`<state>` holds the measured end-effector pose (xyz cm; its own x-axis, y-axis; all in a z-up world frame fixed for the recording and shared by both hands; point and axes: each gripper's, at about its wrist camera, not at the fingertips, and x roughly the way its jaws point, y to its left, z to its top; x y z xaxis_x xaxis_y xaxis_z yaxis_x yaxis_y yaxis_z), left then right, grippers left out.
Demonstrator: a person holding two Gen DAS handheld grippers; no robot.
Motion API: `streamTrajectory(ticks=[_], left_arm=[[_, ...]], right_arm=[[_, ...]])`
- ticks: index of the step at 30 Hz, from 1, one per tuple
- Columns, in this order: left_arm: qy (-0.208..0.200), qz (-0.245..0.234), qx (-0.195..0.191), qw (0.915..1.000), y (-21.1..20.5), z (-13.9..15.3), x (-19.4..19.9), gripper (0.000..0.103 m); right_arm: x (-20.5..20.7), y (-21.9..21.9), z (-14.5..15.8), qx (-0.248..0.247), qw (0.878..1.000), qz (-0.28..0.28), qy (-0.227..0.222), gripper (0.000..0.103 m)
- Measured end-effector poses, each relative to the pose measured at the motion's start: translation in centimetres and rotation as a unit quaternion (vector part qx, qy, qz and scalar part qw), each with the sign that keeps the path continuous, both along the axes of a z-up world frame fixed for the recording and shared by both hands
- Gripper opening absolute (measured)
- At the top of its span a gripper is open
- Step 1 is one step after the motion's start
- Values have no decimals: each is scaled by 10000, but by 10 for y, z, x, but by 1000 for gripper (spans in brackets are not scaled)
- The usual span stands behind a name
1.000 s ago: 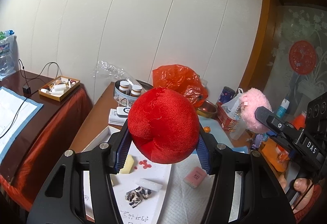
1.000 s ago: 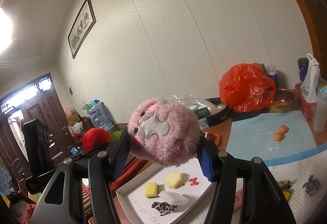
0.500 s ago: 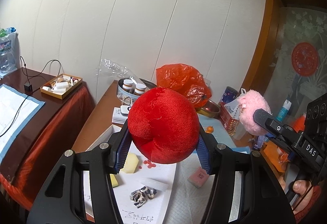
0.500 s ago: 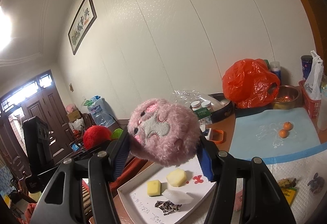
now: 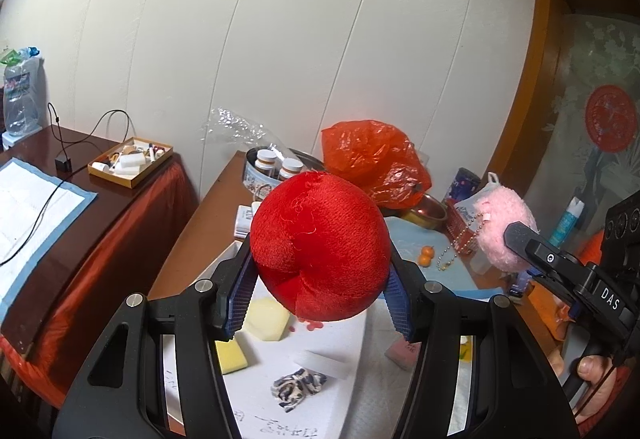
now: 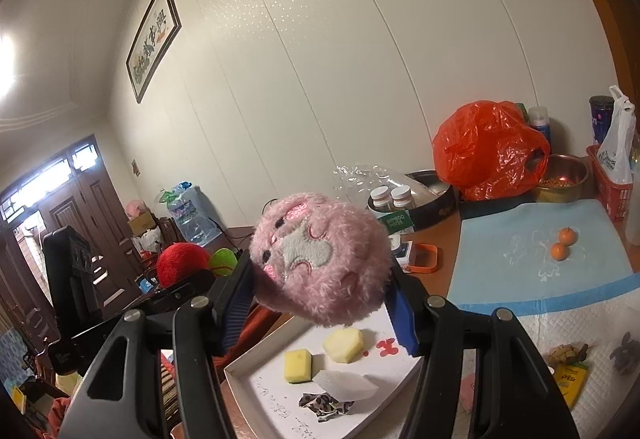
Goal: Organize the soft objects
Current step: 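Lift and carry the red plush and pink plush with both tools toward the white box, then lower both tools into the white box and open them to release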
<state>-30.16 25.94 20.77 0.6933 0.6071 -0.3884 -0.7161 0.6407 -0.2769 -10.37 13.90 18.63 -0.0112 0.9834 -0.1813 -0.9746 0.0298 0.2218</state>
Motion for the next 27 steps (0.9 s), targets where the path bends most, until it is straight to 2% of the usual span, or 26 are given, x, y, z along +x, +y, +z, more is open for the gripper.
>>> streamTrajectory(ticks=[6,12,20,27], left_arm=[[258,197,-157,9994,17,-21,3,57],[589,385,-291,9971,29,-51,5,57],[917,488,-945,9901,49,-105,3,57],[1181,495,-1286,9834,61,-130,10,59]], right_arm=[[6,18,-11,-246,9996,-19,111,60],[10,46,-35,-677,9976,12,171,60],[13,95,-89,-1527,9879,102,231,60],[9,127,-126,-2018,9789,249,210,65]])
